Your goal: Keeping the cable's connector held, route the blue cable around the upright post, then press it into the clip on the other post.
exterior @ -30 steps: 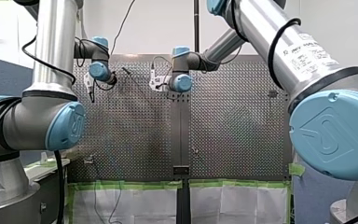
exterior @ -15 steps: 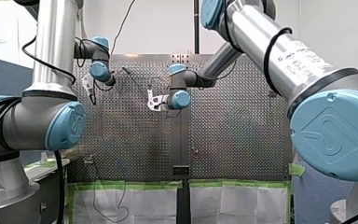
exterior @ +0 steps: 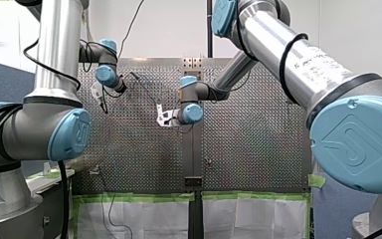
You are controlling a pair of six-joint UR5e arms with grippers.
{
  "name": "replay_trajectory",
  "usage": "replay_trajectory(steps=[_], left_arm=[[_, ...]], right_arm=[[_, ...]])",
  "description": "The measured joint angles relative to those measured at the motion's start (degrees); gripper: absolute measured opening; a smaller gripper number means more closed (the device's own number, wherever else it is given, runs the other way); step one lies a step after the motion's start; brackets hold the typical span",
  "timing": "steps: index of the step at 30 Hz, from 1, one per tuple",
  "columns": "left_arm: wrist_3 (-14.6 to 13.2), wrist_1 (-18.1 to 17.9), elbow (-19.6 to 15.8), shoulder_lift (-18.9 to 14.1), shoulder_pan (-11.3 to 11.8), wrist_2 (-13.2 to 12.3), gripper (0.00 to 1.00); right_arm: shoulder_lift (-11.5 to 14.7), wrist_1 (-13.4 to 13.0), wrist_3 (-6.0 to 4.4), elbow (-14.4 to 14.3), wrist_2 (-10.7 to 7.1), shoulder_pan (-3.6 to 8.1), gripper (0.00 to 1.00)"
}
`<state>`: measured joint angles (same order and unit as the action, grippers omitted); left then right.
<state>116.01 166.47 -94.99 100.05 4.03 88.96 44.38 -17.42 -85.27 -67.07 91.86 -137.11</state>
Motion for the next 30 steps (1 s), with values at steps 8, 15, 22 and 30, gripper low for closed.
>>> replay_trajectory(steps=[8, 15, 22, 30], left_arm=[[0.9, 1.3, 0.0, 1.8, -0.2, -1.3, 1.00], [0.7, 0.5, 0.0, 4.0, -0.5, -1.7, 1.00], [1.2, -0.3, 0.0, 4.4, -0.5, -1.8, 1.00], [1.2, -0.3, 0.0, 4.4, -0.5, -1.7, 1.00]], right_arm=[[-0.2, -0.2, 0.02, -1.5, 0.58, 0.13, 0.00], [-0.9, -0.7, 0.53, -3.6, 1.34, 0.61, 0.00], [-2.7, -1.6, 0.72, -5.2, 1.60, 1.11, 0.00], [-6.8, -2.0, 0.79, -5.9, 3.23, 1.30, 0.00]])
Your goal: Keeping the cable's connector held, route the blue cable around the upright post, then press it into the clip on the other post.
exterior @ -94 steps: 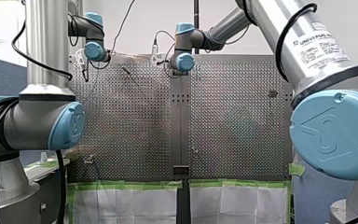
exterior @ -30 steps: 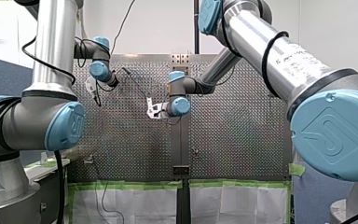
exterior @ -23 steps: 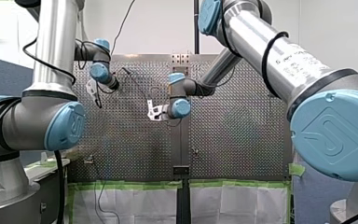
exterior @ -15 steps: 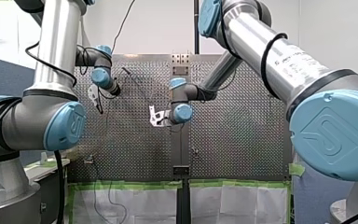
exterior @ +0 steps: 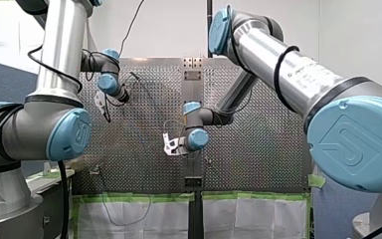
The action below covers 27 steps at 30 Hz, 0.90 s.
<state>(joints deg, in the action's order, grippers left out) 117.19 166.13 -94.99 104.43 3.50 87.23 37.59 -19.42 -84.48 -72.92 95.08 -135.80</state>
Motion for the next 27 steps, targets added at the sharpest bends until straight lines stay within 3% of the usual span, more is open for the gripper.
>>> replay_trajectory(steps=[14, 27], left_arm=[[0.0, 0.1, 0.0, 0.0, 0.1, 0.0, 1.00], [0.0, 0.1, 0.0, -0.1, 0.2, -0.1, 1.00]], right_arm=[[-7.1, -3.4, -0.05, -0.8, 1.49, 0.34, 0.00], [-14.2, -8.3, -1.04, -0.8, 2.07, 2.11, 0.00]])
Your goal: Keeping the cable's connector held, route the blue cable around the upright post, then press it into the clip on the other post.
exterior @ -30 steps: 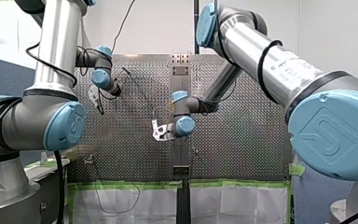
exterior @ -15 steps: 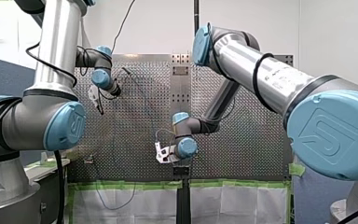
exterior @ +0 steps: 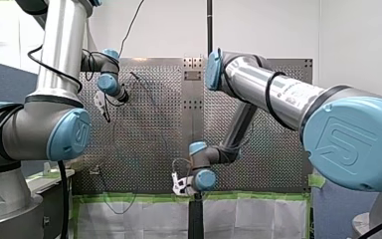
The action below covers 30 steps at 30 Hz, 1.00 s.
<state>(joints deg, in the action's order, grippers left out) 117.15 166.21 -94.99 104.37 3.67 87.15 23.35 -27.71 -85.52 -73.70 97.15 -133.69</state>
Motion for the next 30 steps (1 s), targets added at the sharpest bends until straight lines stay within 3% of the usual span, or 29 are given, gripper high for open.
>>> replay_trajectory(steps=[8, 18, 21, 30], left_arm=[[0.0, 0.0, 0.0, 0.0, 0.1, 0.0, 1.00], [0.0, 0.2, 0.0, 0.0, 0.1, 0.1, 1.00], [0.0, 0.2, 0.0, 0.0, 0.1, 0.1, 1.00], [0.0, 0.2, 0.0, 0.0, 0.1, 0.1, 1.00]], right_arm=[[-3.7, -2.9, -0.66, 0.0, 0.92, 1.39, 0.00], [-9.4, -7.4, -3.75, 0.0, 1.29, 3.31, 0.00], [-11.2, -8.2, -4.27, 0.0, 1.32, 3.84, 0.00], [-15.9, -9.1, -4.85, 0.0, 1.55, 4.99, 0.00]])
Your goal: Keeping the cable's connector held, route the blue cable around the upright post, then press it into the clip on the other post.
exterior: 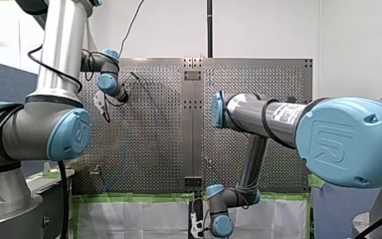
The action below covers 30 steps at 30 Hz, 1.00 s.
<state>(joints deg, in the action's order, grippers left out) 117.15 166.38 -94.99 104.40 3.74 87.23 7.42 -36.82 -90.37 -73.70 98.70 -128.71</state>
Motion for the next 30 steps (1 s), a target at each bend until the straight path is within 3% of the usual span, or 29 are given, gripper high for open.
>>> replay_trajectory(steps=[6, 12, 22, 30], left_arm=[[0.0, 0.0, 0.0, 0.0, 0.0, 0.0, 1.00], [0.0, 0.0, 0.0, 0.0, -0.1, 0.0, 1.00], [0.0, 0.0, 0.0, 0.0, -0.2, 0.0, 1.00], [0.0, 0.1, 0.0, 0.0, -0.2, 0.1, 1.00]], right_arm=[[-2.8, -0.2, -0.07, -0.1, 0.70, 0.60, 0.00], [-3.1, -1.2, -0.08, -1.6, 1.66, 1.43, 0.00], [1.4, -5.8, -0.61, -6.6, 1.91, 3.45, 0.00], [5.6, -9.9, -0.59, -10.7, 3.13, 4.00, 0.00]])
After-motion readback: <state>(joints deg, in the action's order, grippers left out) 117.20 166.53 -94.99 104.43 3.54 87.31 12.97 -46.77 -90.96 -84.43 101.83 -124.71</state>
